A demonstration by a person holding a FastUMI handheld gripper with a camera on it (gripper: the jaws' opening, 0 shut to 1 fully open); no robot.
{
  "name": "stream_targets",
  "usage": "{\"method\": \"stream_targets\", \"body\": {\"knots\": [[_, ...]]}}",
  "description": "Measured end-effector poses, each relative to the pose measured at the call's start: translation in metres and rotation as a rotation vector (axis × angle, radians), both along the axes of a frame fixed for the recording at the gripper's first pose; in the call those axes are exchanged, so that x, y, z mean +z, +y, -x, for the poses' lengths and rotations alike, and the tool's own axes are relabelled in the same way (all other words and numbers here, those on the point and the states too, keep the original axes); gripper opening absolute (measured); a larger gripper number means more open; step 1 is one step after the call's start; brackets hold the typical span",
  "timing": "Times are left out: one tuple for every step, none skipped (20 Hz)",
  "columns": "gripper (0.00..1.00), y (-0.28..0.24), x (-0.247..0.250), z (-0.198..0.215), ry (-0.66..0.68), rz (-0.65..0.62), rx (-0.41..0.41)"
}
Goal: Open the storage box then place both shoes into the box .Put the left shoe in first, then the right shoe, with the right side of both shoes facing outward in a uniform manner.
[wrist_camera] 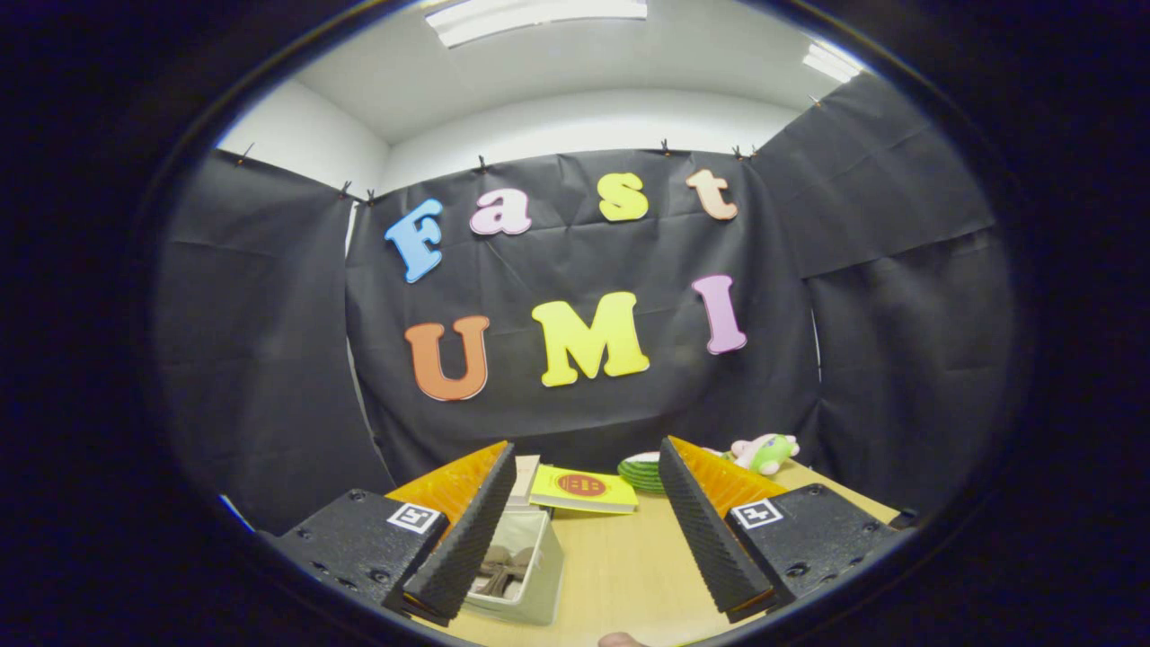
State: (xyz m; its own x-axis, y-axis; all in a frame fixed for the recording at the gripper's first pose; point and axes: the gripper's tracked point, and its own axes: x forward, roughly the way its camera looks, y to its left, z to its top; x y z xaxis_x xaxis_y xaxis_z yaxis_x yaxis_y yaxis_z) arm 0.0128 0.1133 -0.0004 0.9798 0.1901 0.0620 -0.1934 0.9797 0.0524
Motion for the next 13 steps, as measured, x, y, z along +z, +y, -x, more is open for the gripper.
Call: {"method": "stream_targets", "body": {"knots": [[1.0,0.002,0.001,0.001,-0.005,0.013,-0.006],[1.0,0.004,0.002,0.004,-0.009,0.024,-0.005],[1.0,0.005,0.001,0.005,-0.007,0.031,-0.005],[1.0,0.007,-0.001,0.007,-0.005,0.037,-0.002],[1.0,0.009,-0.001,0.01,-0.003,0.041,0.001],[1.0,0.01,-0.003,0.012,0.006,0.041,0.007],[1.0,0.013,-0.005,0.014,0.014,0.041,0.016],[1.0,0.016,-0.005,0.015,0.019,0.039,0.027],[1.0,0.019,-0.005,0.016,0.021,0.038,0.034],[1.0,0.018,-0.004,0.017,0.02,0.041,0.031],[1.0,0.017,-0.005,0.018,0.018,0.045,0.026],[1.0,0.016,-0.006,0.018,0.021,0.046,0.023],[1.0,0.017,-0.008,0.019,0.027,0.044,0.022]]}}
